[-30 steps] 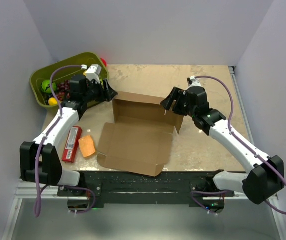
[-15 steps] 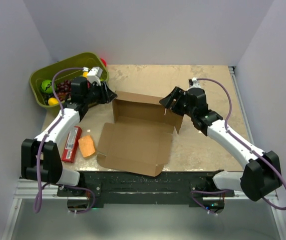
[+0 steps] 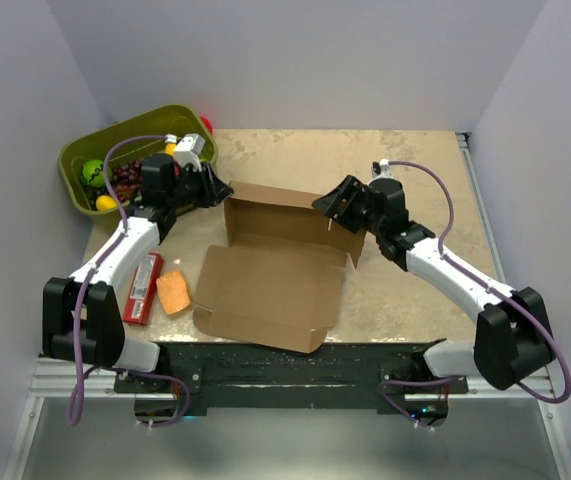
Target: Fold the paper box
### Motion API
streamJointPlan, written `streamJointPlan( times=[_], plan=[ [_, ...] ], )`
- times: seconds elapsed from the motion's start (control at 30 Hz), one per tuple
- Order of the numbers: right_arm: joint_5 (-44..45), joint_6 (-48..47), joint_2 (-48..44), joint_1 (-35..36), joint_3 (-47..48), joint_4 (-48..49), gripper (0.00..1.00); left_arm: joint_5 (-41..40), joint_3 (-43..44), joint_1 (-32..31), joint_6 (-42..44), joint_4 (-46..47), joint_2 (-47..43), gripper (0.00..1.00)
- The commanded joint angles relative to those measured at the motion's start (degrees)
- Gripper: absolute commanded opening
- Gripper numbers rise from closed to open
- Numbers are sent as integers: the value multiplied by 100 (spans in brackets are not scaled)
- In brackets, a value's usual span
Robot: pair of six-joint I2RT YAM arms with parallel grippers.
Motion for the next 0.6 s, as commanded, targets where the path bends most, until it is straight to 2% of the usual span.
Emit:
streamJointPlan(
  times=[0.0,0.37,0.57],
  plan=[
    [-97,461,35,-7,-180,805,63,7,-96,32,48,-71,-30,31],
    [316,1621,210,-7,-743,2133,53,51,-132,32,30,-45,-83,29],
    [580,1938,176,-7,-840,2529,42,86,-149,32,4,-27,-83,29]
  ],
)
